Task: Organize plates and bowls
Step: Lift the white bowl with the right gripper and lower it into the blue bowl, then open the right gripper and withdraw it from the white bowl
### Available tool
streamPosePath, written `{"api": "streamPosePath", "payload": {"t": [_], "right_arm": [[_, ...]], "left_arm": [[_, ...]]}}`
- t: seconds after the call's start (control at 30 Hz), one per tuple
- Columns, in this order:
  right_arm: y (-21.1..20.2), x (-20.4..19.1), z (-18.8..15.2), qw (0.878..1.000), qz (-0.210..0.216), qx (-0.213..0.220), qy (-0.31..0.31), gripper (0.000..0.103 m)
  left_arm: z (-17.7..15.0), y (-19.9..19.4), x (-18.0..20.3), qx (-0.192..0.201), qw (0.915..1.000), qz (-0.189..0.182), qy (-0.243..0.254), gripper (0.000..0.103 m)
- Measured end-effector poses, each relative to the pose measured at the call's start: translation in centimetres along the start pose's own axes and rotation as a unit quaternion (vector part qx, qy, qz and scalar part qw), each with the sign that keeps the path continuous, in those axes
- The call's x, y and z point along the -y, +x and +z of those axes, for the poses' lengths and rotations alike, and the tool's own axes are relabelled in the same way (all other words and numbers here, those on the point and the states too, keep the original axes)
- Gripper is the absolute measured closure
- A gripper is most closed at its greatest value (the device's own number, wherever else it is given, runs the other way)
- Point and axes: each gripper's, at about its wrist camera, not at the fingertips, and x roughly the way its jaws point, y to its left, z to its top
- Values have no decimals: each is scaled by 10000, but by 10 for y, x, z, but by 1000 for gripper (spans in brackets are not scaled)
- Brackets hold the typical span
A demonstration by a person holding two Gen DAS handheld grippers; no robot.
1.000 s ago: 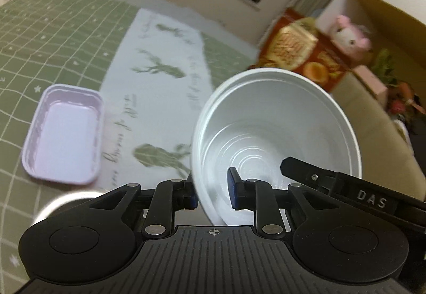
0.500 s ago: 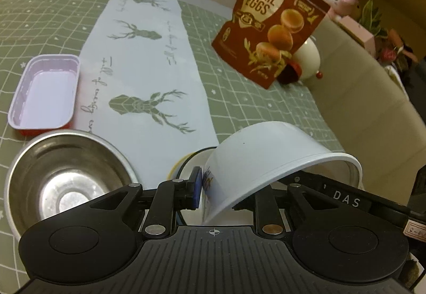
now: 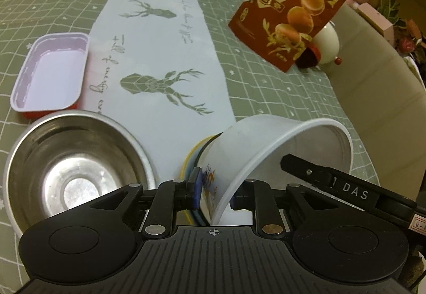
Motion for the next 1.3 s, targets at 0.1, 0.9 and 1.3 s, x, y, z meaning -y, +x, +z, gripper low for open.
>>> {"api": "streamPosePath", "payload": {"t": [0.1,0.9,1.3], "right_arm": [[2,2,-1,10000,-31,-33,12,63],[-7,9,-6,10000,-34,-9,74,61],[-8,11,-9,9999,-87,-7,87,61]], "left_arm": [[0,1,-4,-9,10000,14,-62,82],[-4,-9,-1,46,9999,-72,-114,82],[-6,-15,5,110,9997,-213,-63,82]]}}
